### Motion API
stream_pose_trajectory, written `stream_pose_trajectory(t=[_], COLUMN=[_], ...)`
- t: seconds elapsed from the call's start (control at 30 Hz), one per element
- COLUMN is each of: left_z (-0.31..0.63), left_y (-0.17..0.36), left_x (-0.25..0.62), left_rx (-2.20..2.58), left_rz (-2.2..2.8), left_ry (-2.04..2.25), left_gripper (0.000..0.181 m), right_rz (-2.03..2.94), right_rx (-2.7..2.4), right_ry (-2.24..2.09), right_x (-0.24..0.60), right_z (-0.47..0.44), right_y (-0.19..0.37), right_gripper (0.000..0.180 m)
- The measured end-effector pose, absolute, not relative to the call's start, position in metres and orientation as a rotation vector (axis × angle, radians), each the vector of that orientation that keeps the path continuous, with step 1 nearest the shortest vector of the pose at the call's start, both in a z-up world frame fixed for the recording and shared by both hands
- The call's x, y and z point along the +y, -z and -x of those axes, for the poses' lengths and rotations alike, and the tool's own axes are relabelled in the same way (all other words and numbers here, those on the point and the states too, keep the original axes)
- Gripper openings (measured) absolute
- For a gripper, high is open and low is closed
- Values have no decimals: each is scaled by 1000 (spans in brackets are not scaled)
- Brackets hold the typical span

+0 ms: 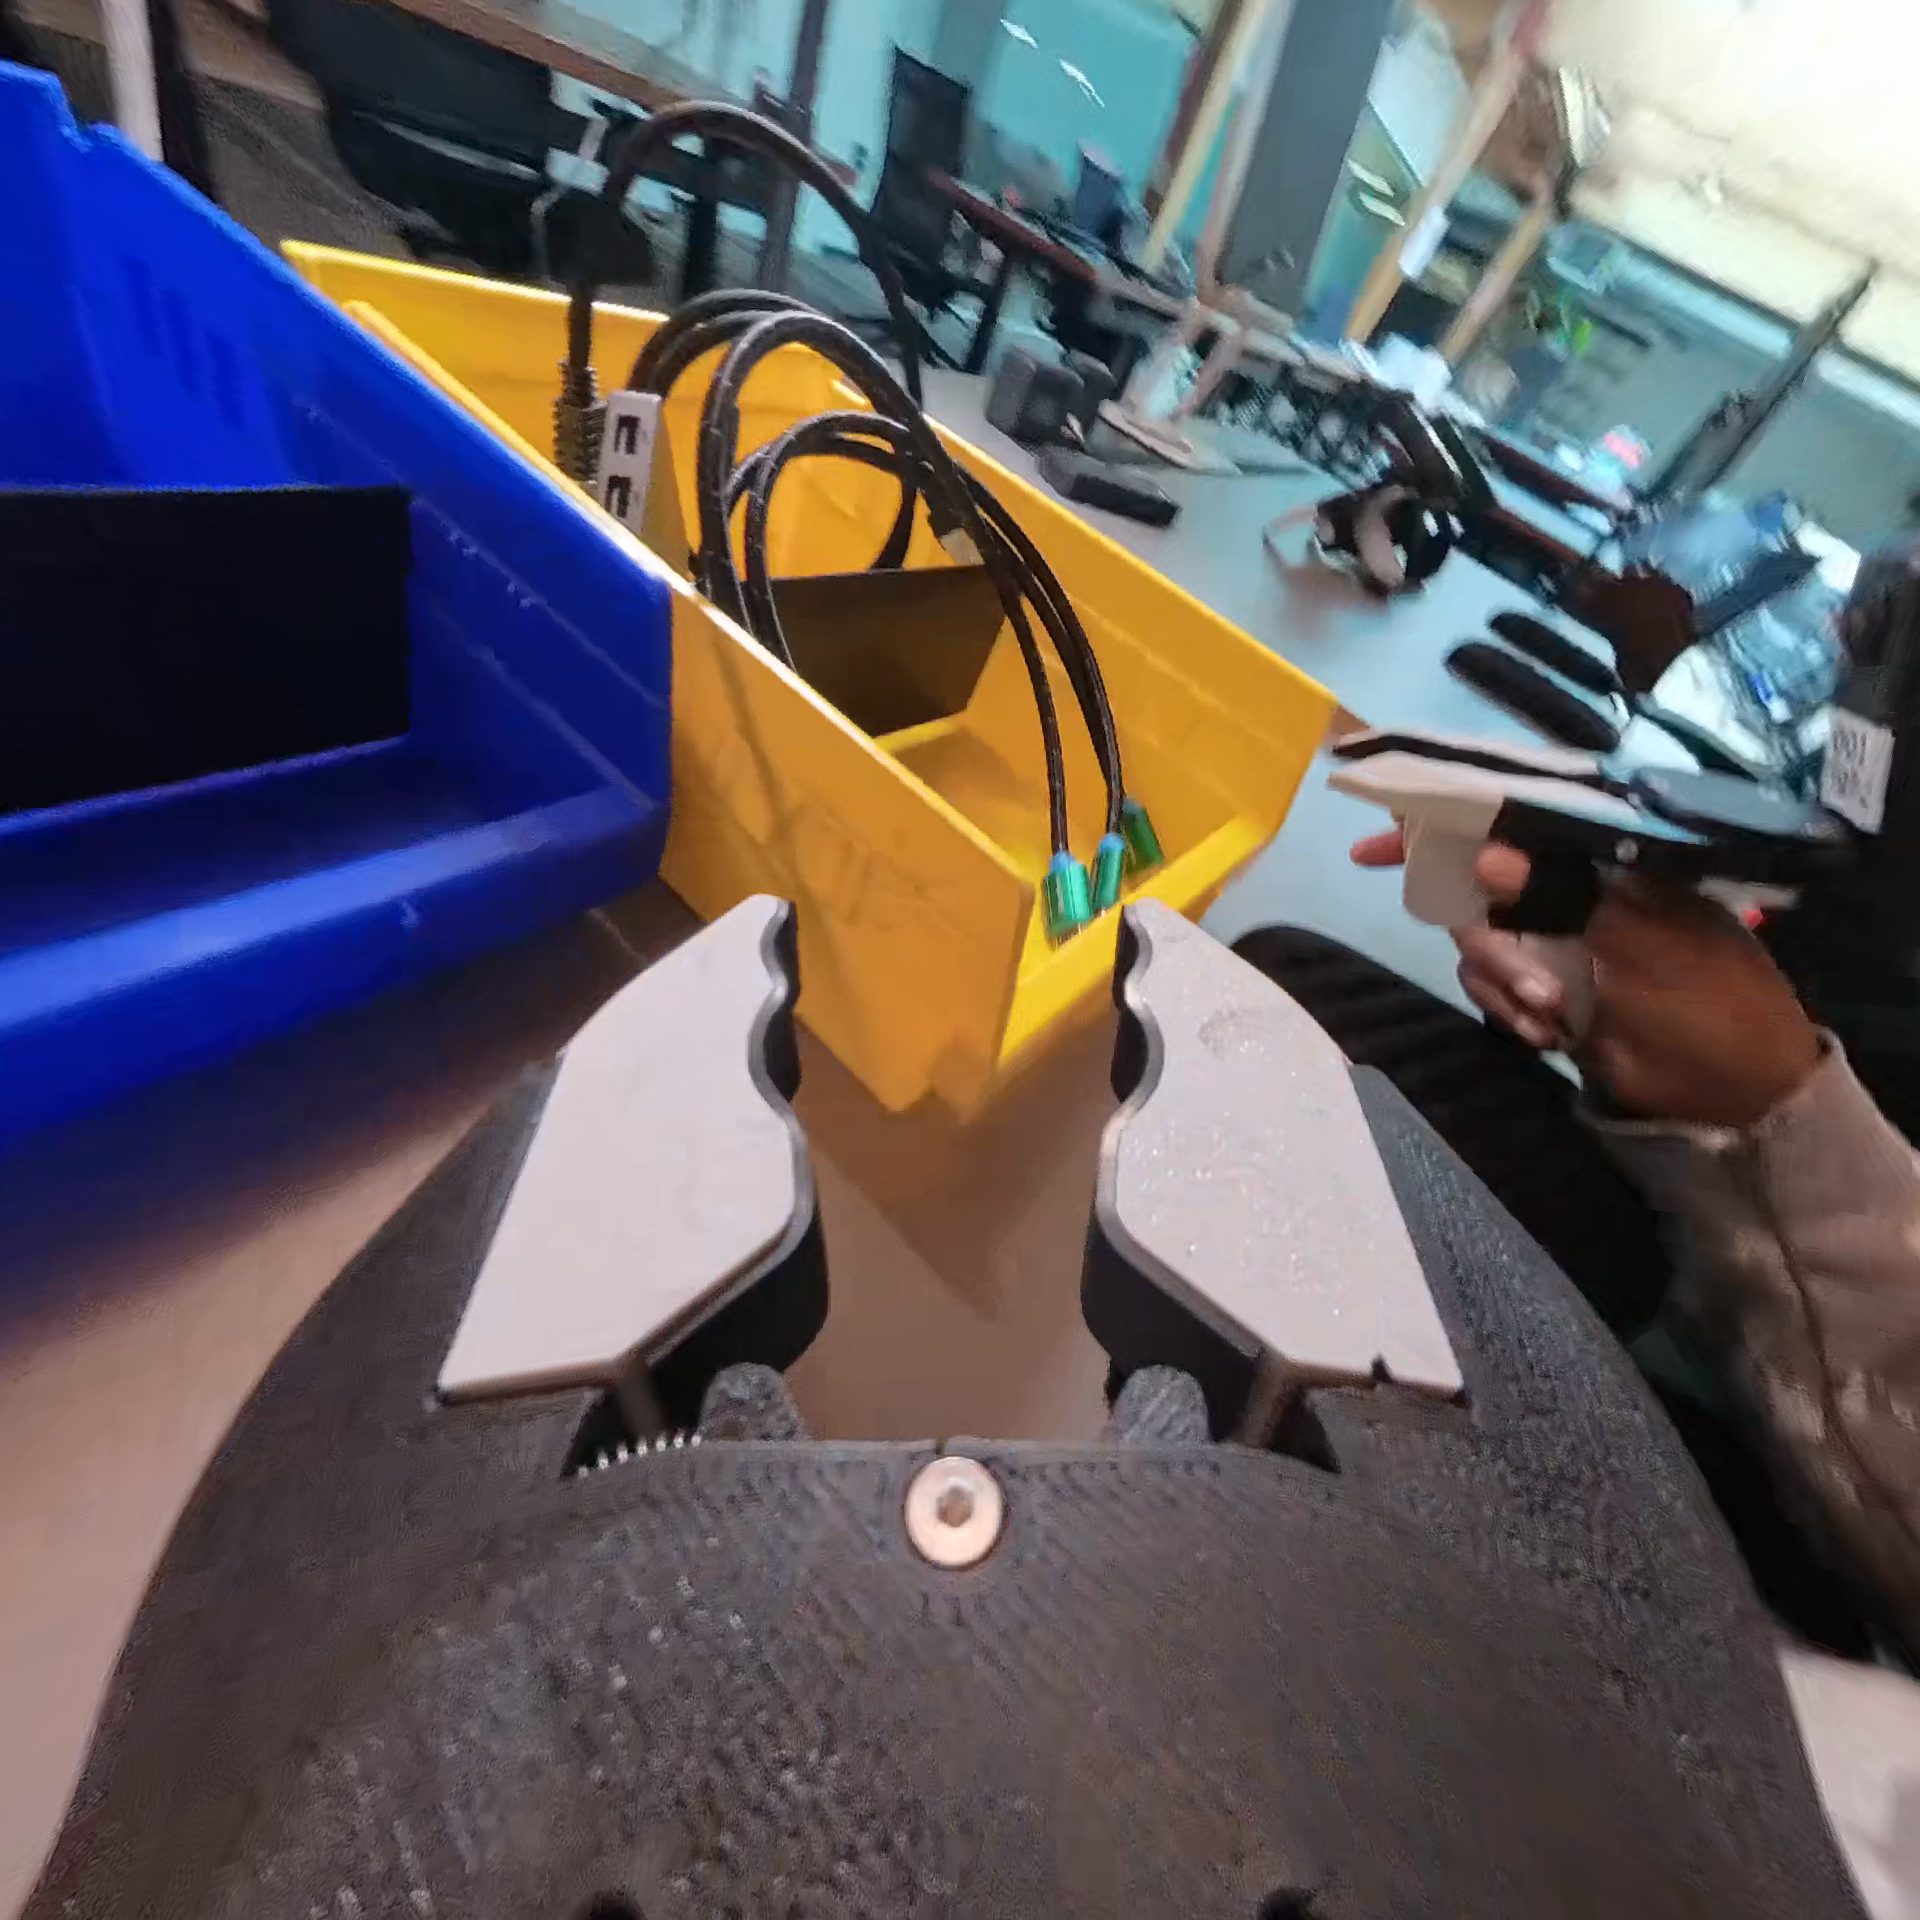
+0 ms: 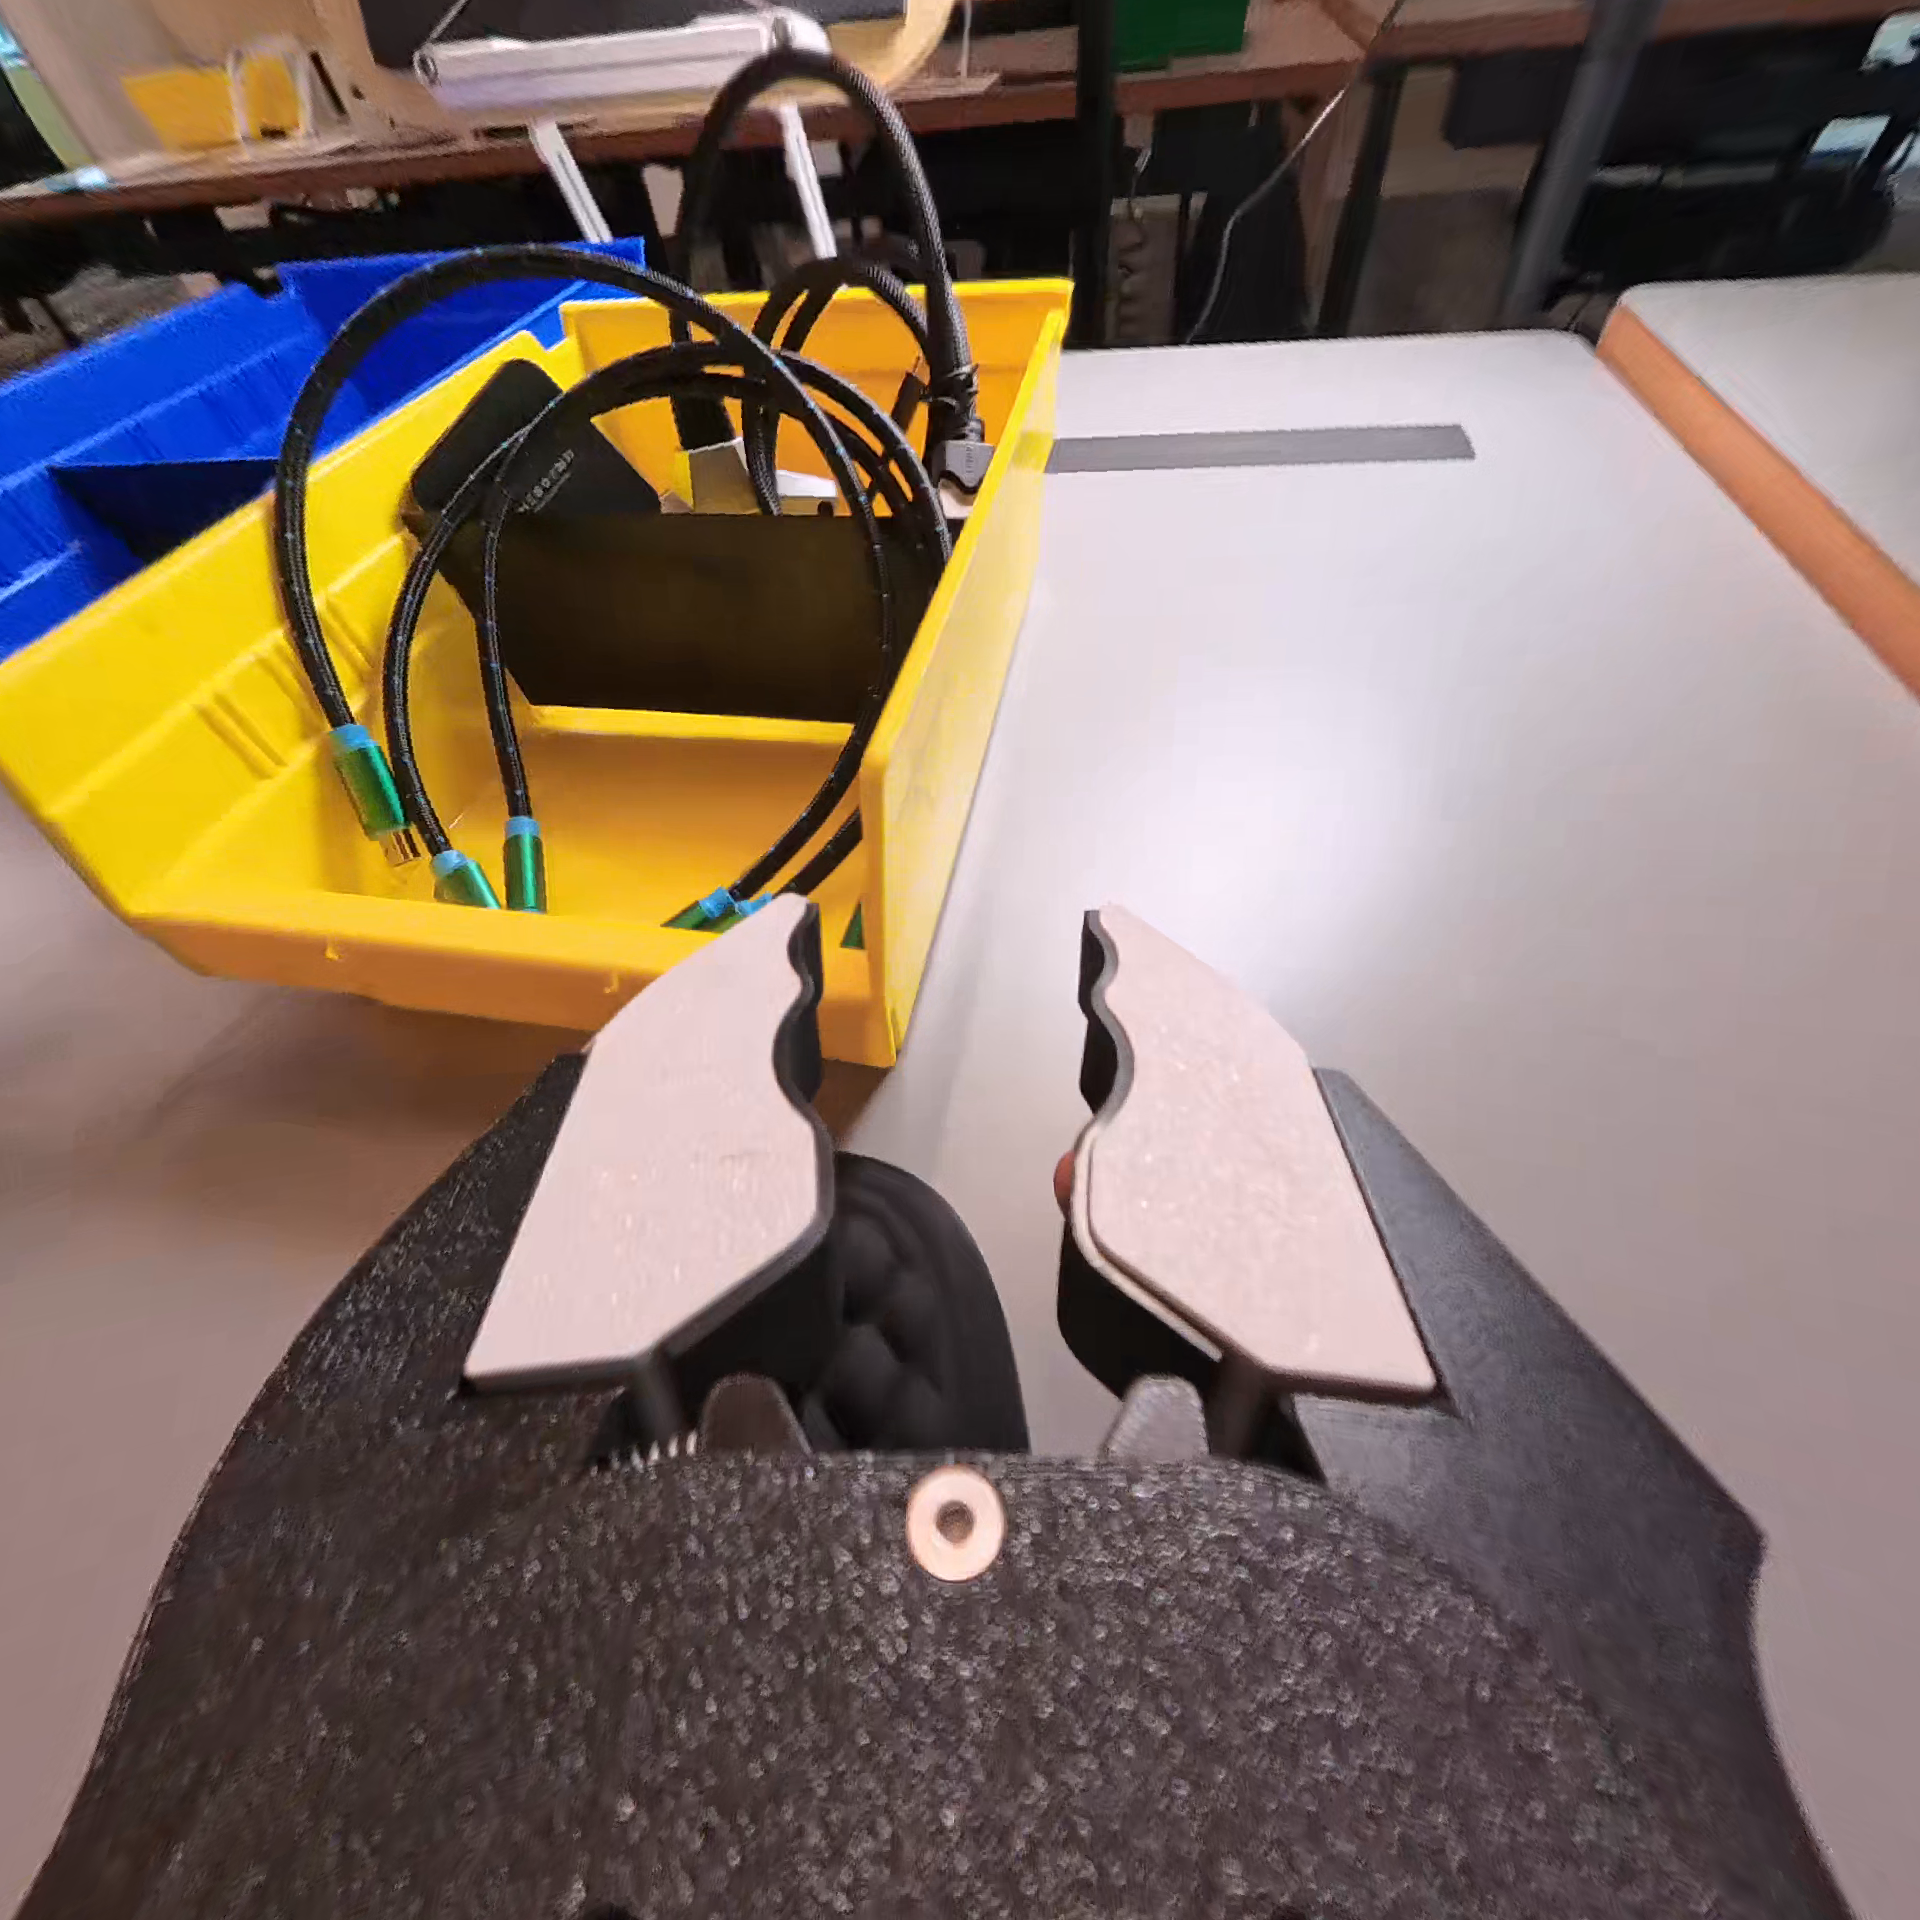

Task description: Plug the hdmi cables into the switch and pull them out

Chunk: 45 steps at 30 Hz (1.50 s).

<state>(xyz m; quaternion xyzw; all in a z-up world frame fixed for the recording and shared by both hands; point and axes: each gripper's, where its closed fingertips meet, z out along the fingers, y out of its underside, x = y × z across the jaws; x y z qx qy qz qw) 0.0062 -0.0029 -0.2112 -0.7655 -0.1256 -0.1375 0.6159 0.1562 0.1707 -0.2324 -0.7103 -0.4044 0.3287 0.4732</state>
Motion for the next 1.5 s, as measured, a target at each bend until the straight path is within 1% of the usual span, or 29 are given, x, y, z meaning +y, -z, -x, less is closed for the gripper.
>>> stream_pose_trajectory(t=[0.1, 0.17, 0.23, 0.27, 0.3, 0.33, 0.37, 0.4, 0.43, 0.53, 0.6, 0.67, 0.77, 0.9, 1.0, 1.07, 1.17, 1.27, 1.4, 1.5], left_z=[-5, -1, -4, -3, -3, -2, -1, 0, 2, 3, 3, 4, 15, 50, 83, 106, 140, 173, 211, 230], left_y=[225, 237, 247, 252, 252, 251, 250, 247, 242, 233, 217, 191, 138, 67, 26, 9, -3, 7, 48, 89], left_x=[21, 36, 48, 51, 53, 54, 54, 54, 53, 56, 58, 57, 46, 9, -35, -69, -126, -182, -250, -287], left_rx=[-395, -407, -399, -398, -399, -413, -419, -426, -426, -382, -362, -330, -313, -320, -365, -409, -484, -581, -734, -821], left_rz=[1751, 1793, 1844, 1864, 1858, 1859, 1860, 1848, 1832, 1854, 1832, 1806, 1748, 1703, 1646, 1611, 1573, 1571, 1574, 1599], left_ry=[205, 105, 67, 27, 7, -5, -9, -14, -32, -116, -107, -126, -117, -205, -291, -365, -472, -577, -627, -625], left_gripper=[65, 65, 58, 54, 55, 54, 51, 43, 31, 23, 21, 19, 19, 20, 19, 17, 15, 12, 10, 10], right_rz=[1759, 1791, 1829, 1832, 1832, 1838, 1833, 1820, 1791, 1733, 1689, 1635, 1527, 1375, 1286, 1246, 1212, 1195, 1195, 1227], right_rx=[-1001, -1010, -1025, -1020, -989, -970, -961, -957, -963, -941, -899, -878, -884, -925, -962, -997, -1057, -1119, -1220, -1304], right_ry=[-828, -822, -783, -787, -773, -748, -735, -698, -650, -598, -605, -609, -662, -775, -859, -915, -1003, -1087, -1158, -1175], right_x=[172, 174, 178, 178, 182, 185, 186, 187, 187, 184, 180, 174, 157, 120, 84, 58, 15, -33, -91, -123], right_z=[-133, -119, -110, -107, -108, -110, -112, -115, -118, -127, -133, -134, -122, -81, -38, -7, 41, 86, 133, 158], right_y=[232, 238, 248, 249, 247, 248, 247, 245, 241, 227, 208, 177, 114, 36, 1, -8, -4, 14, 53, 96], right_gripper=[51, 51, 39, 28, 14, 6, 5, 4, 4, 3, 3, 4, 5, 7, 8, 8, 8, 9, 10, 10])
